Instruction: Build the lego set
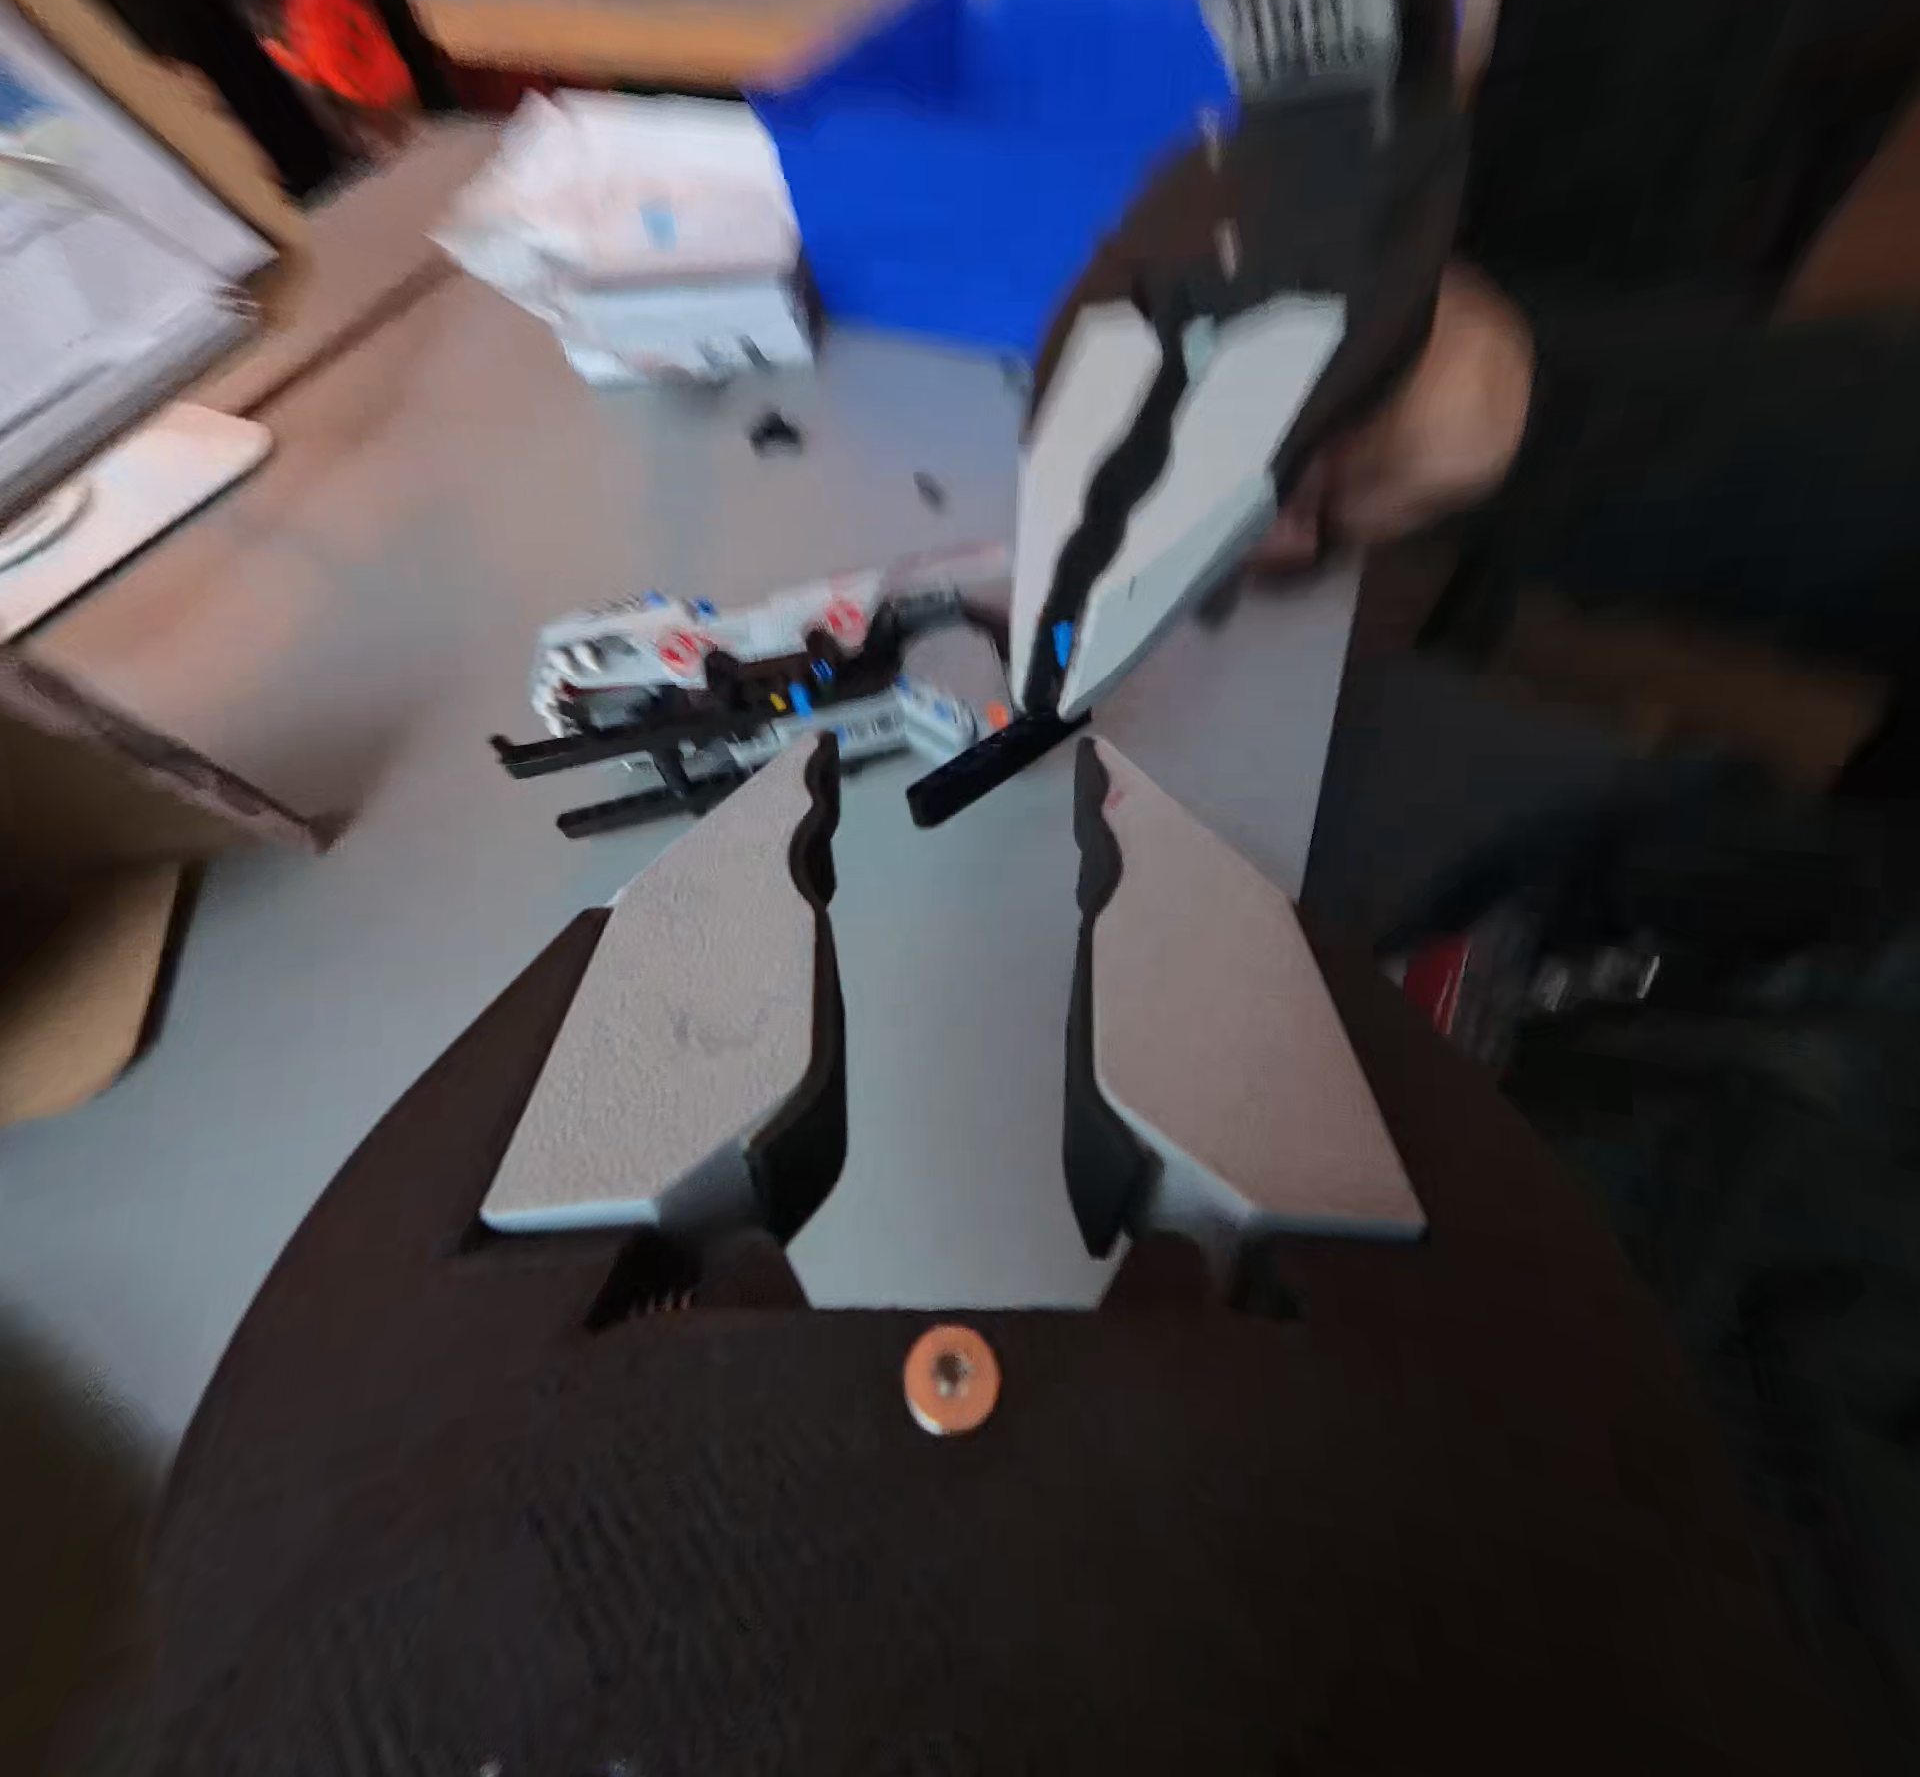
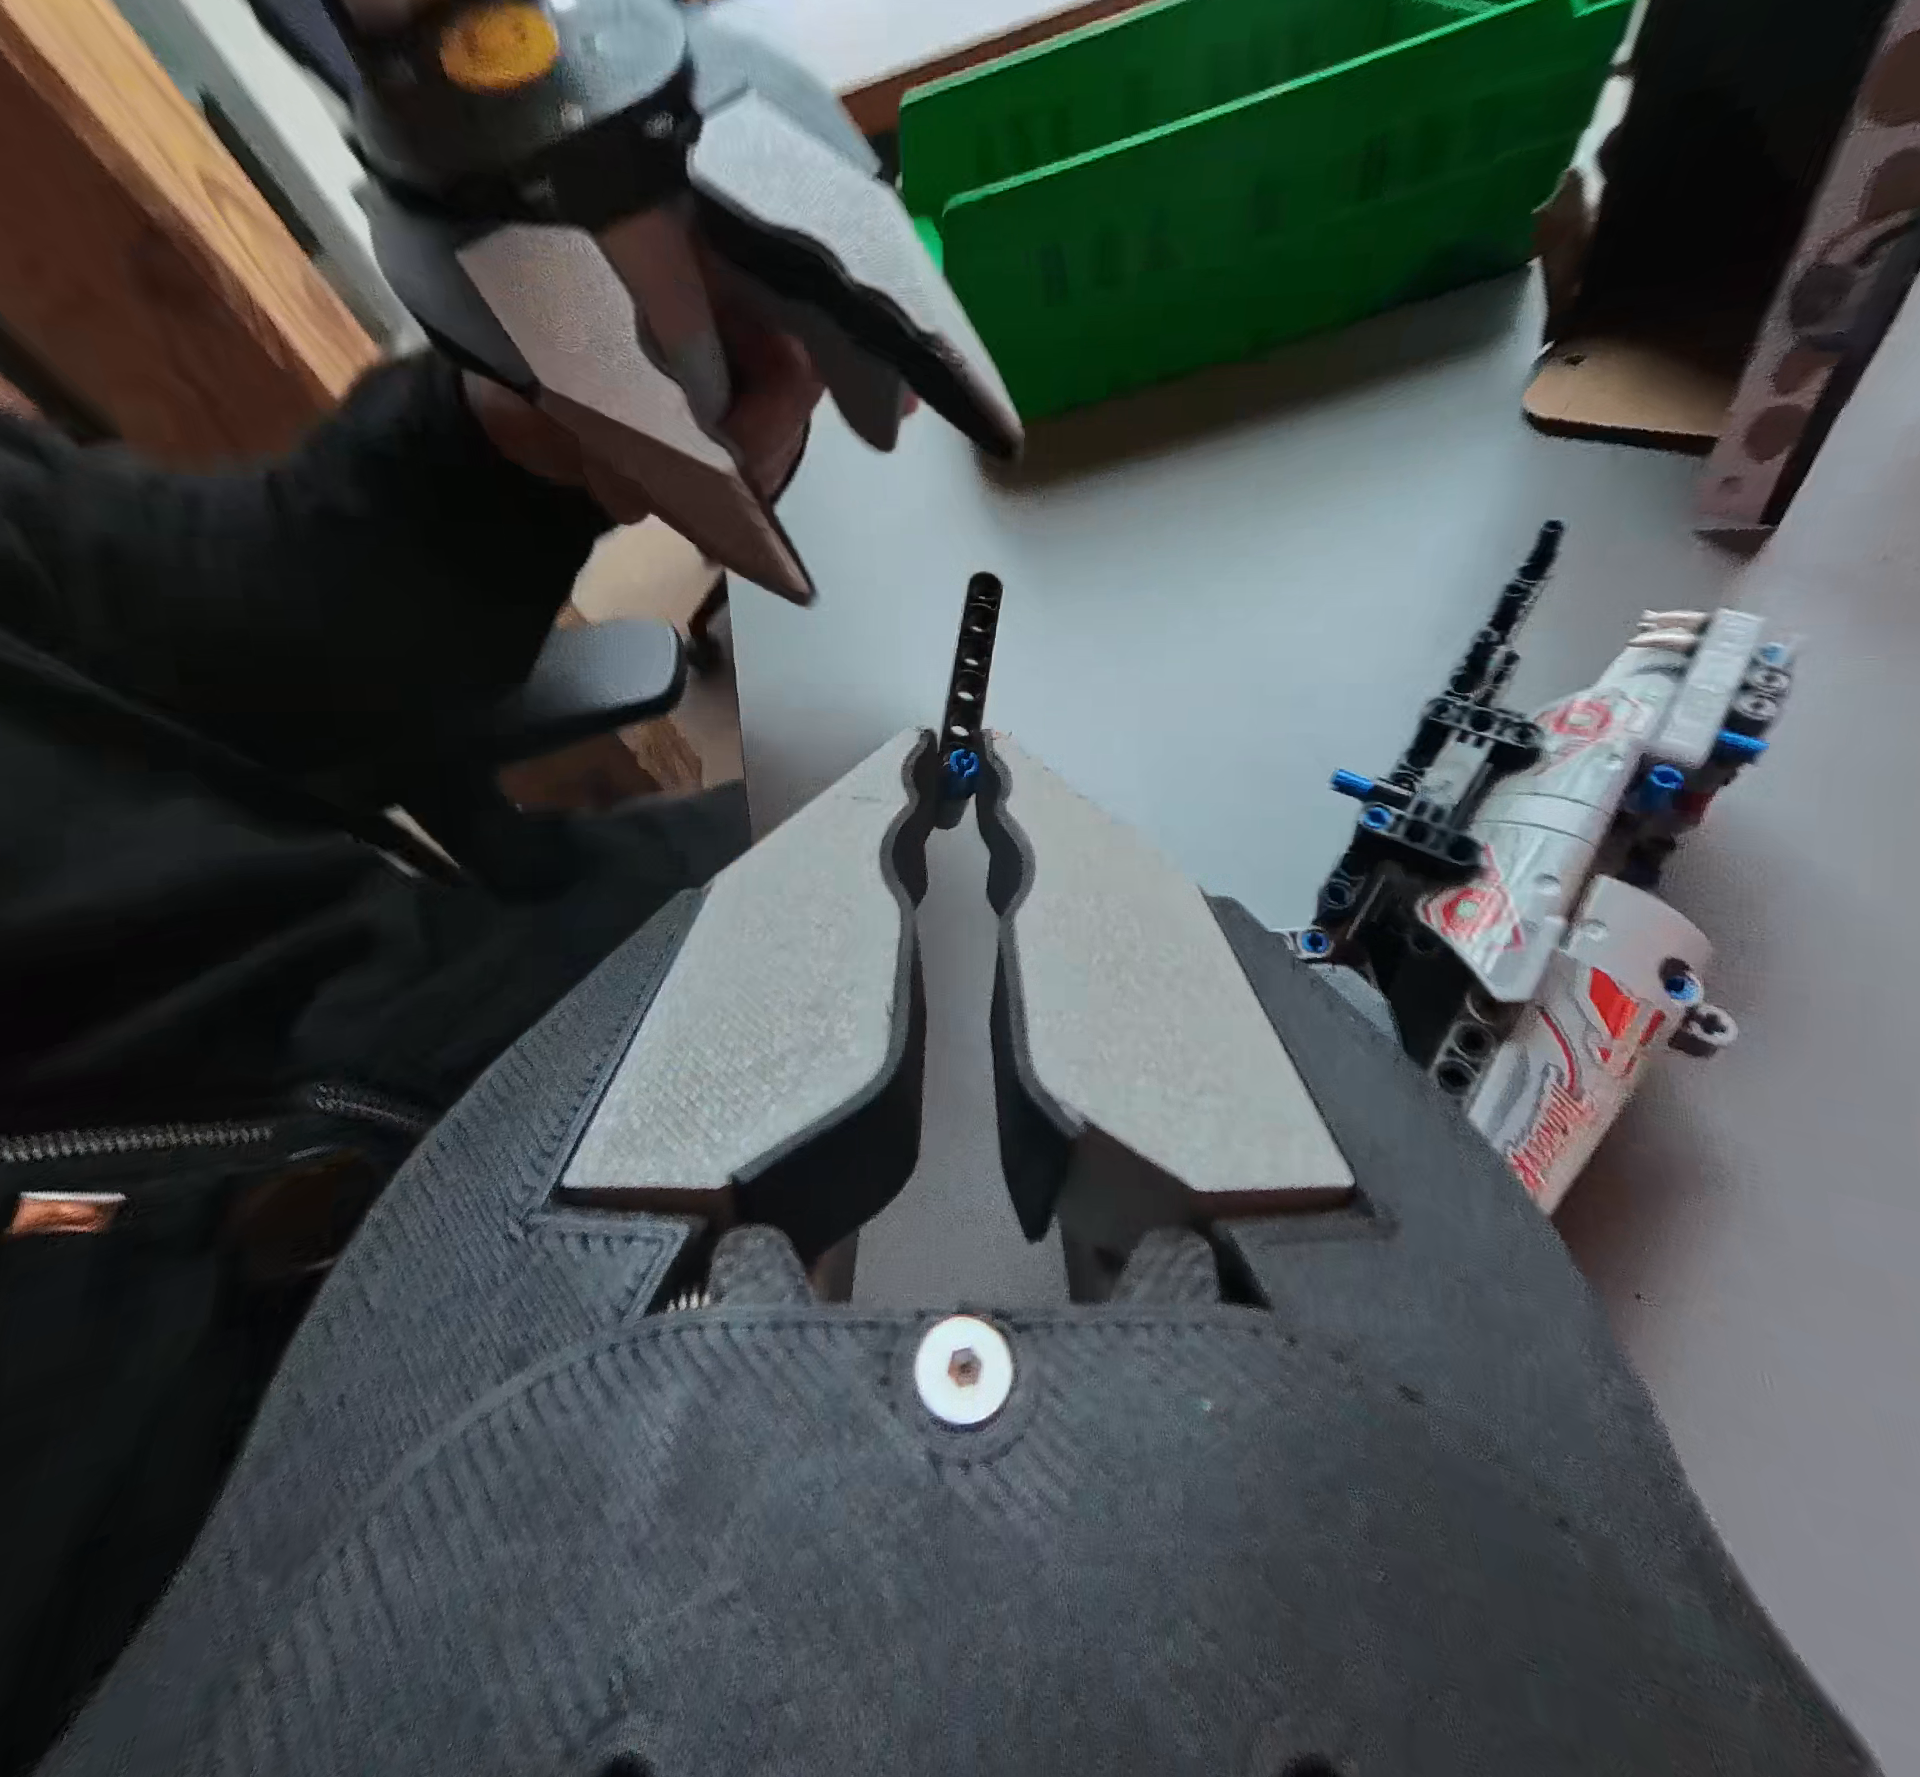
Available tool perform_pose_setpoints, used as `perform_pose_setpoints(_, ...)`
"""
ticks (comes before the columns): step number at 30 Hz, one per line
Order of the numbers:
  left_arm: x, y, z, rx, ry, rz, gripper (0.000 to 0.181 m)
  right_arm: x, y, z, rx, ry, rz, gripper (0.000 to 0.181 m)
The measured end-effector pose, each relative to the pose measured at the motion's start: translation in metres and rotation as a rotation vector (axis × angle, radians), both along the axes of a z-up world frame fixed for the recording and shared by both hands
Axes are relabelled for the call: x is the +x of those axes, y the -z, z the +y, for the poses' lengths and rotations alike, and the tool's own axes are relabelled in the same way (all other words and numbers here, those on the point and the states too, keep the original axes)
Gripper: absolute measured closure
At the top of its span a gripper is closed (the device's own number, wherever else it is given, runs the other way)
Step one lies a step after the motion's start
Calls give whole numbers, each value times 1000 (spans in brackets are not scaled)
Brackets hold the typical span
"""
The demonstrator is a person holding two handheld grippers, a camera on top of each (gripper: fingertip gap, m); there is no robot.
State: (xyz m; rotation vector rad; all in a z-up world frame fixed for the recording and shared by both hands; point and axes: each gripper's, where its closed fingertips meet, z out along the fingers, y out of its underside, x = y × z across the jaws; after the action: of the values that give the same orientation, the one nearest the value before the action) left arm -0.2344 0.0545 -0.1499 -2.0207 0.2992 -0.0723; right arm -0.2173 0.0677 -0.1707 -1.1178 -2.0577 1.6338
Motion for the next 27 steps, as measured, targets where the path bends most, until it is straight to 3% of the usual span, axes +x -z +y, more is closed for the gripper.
perform_pose_setpoints(2, 6, 23, 0, -137, 81, 21, 142, 4, 1, -13, 45, -66, 22, 178)
perform_pose_setpoints(5, 23, 52, -5, -274, 201, -102, 164, 4, 6, -21, 108, -96, 25, 178)
perform_pose_setpoints(7, 31, 49, -6, -192, 258, -174, 177, 2, 7, -19, 92, -83, 26, 178)
perform_pose_setpoints(10, 34, 45, -4, -134, 228, -355, 177, 3, 5, -17, 9, -89, 10, 178)
perform_pose_setpoints(13, 31, 50, -4, -113, 204, -395, 177, 5, 14, -10, 33, -81, 3, 164)
perform_pose_setpoints(22, 31, 54, 4, -127, 187, -412, 177, 2, 16, -9, -34, -86, -15, 175)
perform_pose_setpoints(27, 37, 43, 8, -57, 198, -572, 176, 2, 8, -12, -176, -98, -25, 178)
